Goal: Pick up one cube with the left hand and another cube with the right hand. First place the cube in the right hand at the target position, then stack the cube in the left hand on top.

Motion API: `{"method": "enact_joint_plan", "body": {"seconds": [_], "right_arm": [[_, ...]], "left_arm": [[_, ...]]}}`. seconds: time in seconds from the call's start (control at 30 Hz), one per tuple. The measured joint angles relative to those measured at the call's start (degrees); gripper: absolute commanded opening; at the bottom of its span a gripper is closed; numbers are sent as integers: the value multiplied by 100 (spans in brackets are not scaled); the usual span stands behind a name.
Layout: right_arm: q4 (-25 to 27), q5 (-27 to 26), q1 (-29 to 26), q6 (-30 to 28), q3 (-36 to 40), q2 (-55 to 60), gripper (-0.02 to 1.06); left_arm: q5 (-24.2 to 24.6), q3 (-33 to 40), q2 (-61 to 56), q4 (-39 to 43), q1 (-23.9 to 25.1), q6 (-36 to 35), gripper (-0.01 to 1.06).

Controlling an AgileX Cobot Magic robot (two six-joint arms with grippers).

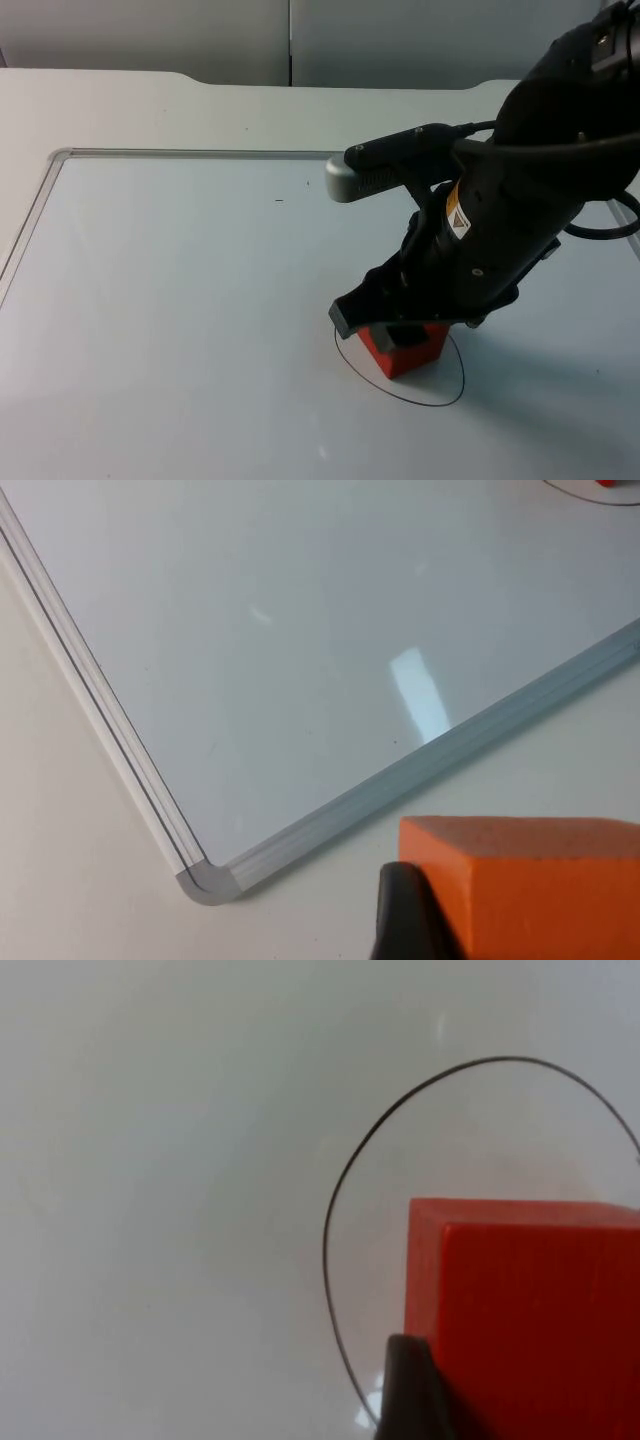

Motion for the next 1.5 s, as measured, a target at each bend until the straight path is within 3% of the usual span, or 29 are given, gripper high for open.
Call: {"method": "enact_joint_plan", "body": {"seconds": [0.03,0.17,0.27,0.43,0.57,0.67,1.0,1.13,1.27,1.5], "right_arm": [[0,0,0,0,0,0,47],[22,134,0,9,0,0,77],[35,257,0,-29,0,-94,83],[35,326,0,-78,0,-643,83],[57,700,0,-200,-186,-1460,82],[146,885,0,-516,-501,-2578,82],[138,349,0,-1092,-1067,-5922,82],[-50,833,0,-1142,-1066,-6647,82],[-388,1882,0,-1142,-1066,-7034,82],[-526,2313,0,-1142,-1066,-7059,82]], "left_arm": [[0,0,0,0,0,0,12],[0,0,0,0,0,0,12],[0,0,0,0,0,0,12],[-21,0,0,0,0,0,12],[-45,0,0,0,0,27,12],[-45,-110,23,-5,0,207,12],[-78,-1365,1373,-846,0,1286,12],[-170,-1945,2485,-1322,-44,1841,12],[-533,-2511,3729,-1390,-466,2037,12],[-809,-3748,5436,-1438,-1293,2074,12]]}}
